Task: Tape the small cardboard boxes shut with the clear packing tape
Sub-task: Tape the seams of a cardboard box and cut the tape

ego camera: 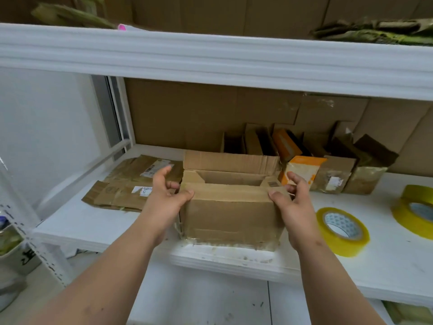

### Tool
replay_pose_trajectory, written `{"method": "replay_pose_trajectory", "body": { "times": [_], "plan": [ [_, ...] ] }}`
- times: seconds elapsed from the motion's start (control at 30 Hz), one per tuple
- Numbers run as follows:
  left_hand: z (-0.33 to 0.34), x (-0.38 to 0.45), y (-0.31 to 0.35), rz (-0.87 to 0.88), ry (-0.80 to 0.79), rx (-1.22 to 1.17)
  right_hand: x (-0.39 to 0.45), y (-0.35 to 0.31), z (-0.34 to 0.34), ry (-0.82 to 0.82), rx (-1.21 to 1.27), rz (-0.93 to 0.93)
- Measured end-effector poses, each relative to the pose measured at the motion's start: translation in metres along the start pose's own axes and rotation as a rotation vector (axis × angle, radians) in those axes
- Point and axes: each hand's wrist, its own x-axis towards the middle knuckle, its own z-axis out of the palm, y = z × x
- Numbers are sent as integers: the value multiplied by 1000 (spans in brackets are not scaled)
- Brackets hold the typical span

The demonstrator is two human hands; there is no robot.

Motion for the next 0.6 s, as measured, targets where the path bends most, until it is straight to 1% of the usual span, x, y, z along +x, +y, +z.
{"method": "replay_pose_trajectory", "body": {
  "times": [0.1,0.23,0.3,0.4,0.5,0.6],
  "plan": [
    [3,7,8,5,-61,61,10,-5,-3,-59,-124,-5],
    [8,16,17,-15,-149,120,21,-13,-6,-187,-180,6],
    [9,20,21,10,-155,195,27,-17,-7,-245,-218,-2],
    [11,24,24,85,-117,271,31,-20,-8,-295,-218,1],
    [8,23,21,159,-118,268,29,-21,-9,-302,-230,-43],
    [4,23,12,268,-96,438,29,-14,-5,-227,-284,-128]
  ]
}}
